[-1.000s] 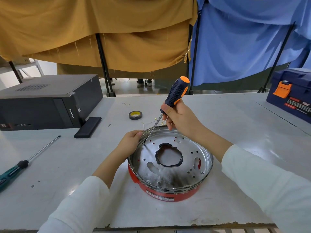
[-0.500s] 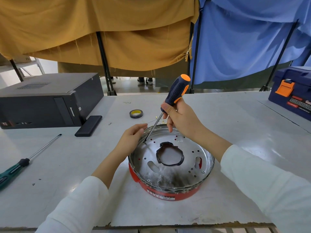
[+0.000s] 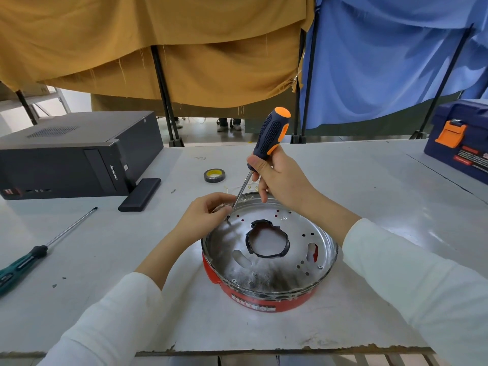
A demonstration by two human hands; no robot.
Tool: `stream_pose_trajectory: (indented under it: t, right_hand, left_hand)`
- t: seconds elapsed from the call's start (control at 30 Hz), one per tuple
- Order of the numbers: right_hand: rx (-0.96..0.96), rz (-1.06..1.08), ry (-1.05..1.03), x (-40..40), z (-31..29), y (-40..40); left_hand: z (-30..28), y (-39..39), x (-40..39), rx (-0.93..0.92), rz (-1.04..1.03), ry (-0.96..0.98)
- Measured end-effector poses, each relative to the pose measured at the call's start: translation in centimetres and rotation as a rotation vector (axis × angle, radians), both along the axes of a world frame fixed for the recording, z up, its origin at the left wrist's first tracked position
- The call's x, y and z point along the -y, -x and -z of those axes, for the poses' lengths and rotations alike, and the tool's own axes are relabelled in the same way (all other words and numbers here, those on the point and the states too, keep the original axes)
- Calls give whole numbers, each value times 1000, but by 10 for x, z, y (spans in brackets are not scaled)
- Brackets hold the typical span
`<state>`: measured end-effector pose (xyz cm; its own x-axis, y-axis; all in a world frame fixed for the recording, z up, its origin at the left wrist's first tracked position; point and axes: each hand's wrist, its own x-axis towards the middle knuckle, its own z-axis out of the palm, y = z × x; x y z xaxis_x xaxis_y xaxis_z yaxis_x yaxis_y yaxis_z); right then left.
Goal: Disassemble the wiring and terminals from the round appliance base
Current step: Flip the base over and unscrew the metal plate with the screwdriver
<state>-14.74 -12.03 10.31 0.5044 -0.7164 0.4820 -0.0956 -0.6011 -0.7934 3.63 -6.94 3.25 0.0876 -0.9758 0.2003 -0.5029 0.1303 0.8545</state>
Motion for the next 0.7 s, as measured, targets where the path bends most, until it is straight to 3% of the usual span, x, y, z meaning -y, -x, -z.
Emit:
stream_pose_trajectory:
  t: [0.7]
  right_hand:
    - [-88,-2,43,0,-3,-10]
  left_hand:
    - [3,-1,9,44,-50,46]
